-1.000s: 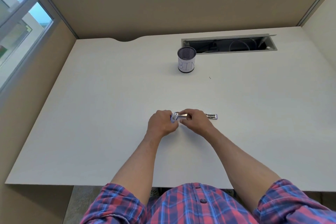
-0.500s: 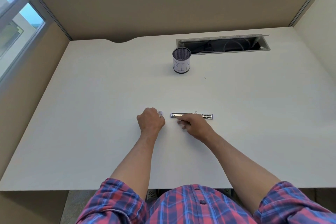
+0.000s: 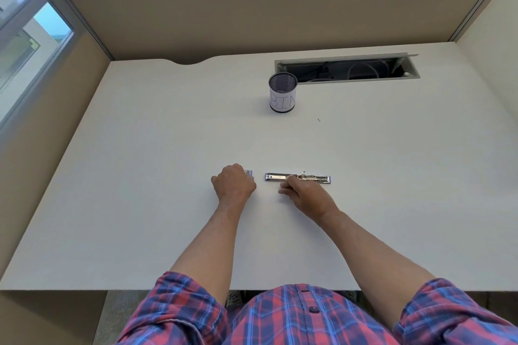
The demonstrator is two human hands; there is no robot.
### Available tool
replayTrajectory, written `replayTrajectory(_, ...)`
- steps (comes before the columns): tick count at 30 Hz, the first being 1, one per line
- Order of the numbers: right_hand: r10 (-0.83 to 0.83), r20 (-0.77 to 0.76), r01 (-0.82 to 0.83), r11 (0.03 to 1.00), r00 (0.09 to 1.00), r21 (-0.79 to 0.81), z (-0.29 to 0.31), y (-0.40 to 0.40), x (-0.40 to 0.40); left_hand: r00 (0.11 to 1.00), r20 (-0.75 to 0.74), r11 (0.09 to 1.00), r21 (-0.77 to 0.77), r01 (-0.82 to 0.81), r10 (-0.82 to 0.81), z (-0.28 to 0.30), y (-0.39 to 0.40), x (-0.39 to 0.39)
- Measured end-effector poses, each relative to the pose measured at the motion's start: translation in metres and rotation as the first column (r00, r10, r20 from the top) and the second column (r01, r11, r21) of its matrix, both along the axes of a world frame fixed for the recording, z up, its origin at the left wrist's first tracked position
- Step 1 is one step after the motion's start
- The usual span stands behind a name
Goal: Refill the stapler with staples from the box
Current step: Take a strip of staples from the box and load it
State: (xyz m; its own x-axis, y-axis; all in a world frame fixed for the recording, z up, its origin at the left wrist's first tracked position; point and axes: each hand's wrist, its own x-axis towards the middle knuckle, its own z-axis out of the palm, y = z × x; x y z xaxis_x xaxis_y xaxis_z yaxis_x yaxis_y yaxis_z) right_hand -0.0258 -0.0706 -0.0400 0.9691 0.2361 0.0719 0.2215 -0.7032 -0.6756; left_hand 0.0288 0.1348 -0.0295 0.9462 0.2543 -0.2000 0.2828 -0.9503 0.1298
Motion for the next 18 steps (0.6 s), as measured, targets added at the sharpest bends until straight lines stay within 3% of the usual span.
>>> replayTrajectory(5, 0.228, 0.257, -0.196, 0.97, 0.939, -0.145, -0.004, -0.003, -0.001, 1.0, -0.008, 1.0, 0.008, 0.007, -0.007, 0.001, 0.001, -0.001)
replayTrajectory(8, 0.272, 0.304, -0.214, 0.954, 0.913, -0.21, -0.01, -0.008, -0.005, 1.0, -0.015, 1.0, 0.007, 0.015, -0.015, 0.001, 0.002, -0.001)
replayTrajectory(14, 0.18, 0.15, -0.162, 0.978, 0.972, -0.129, -0.01, -0.008, -0.005, 0.999, -0.022, 0.999, 0.016, 0.029, -0.028, 0.0, 0.002, -0.001)
replayTrajectory(18, 0.034, 0.078, -0.028, 0.997, 0.996, -0.079, -0.006, -0.006, -0.007, 0.999, -0.027, 0.999, 0.017, 0.032, -0.032, 0.001, 0.003, -0.001)
